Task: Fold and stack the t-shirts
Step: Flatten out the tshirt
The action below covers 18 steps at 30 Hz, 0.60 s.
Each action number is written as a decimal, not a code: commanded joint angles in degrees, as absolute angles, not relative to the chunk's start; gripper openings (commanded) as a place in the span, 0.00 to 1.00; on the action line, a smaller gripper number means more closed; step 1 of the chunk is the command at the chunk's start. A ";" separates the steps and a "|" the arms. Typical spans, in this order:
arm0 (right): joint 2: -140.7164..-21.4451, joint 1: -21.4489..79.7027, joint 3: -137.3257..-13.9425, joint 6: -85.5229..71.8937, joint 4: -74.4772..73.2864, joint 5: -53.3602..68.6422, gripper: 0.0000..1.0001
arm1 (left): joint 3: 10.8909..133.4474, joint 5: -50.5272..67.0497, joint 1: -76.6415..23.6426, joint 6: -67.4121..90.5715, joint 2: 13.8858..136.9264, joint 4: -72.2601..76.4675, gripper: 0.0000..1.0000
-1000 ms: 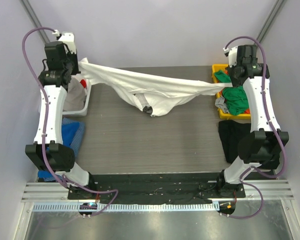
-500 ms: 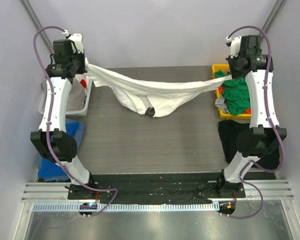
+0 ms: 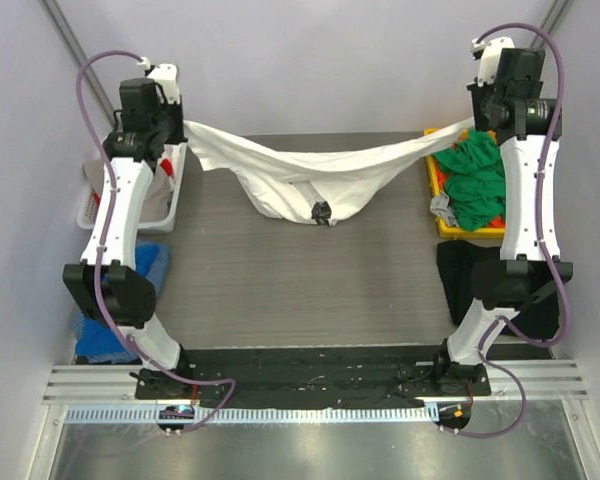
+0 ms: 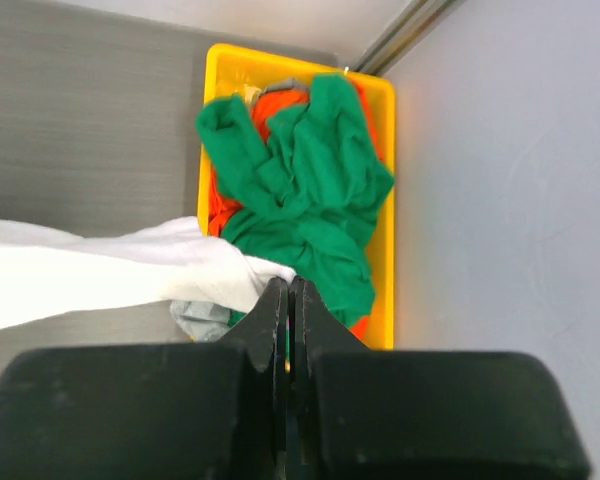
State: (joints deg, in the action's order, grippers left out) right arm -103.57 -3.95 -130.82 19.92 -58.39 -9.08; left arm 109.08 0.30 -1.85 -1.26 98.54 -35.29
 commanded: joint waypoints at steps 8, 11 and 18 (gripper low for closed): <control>-84.03 -4.39 -118.03 16.71 -33.49 -7.64 0.01 | 100.80 9.24 -1.49 5.36 83.14 -15.55 0.00; -83.94 -4.39 -121.37 16.17 -32.52 -8.87 0.01 | 109.14 6.86 -1.49 6.68 85.42 -19.33 0.00; -83.41 -4.39 -124.80 16.43 -29.53 -11.77 0.01 | 123.22 1.94 -1.49 6.16 88.50 -22.85 0.00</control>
State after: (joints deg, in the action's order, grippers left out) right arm -84.40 -3.95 -122.04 16.75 -35.42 -8.58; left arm 118.02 6.13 -1.80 5.85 87.90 -23.64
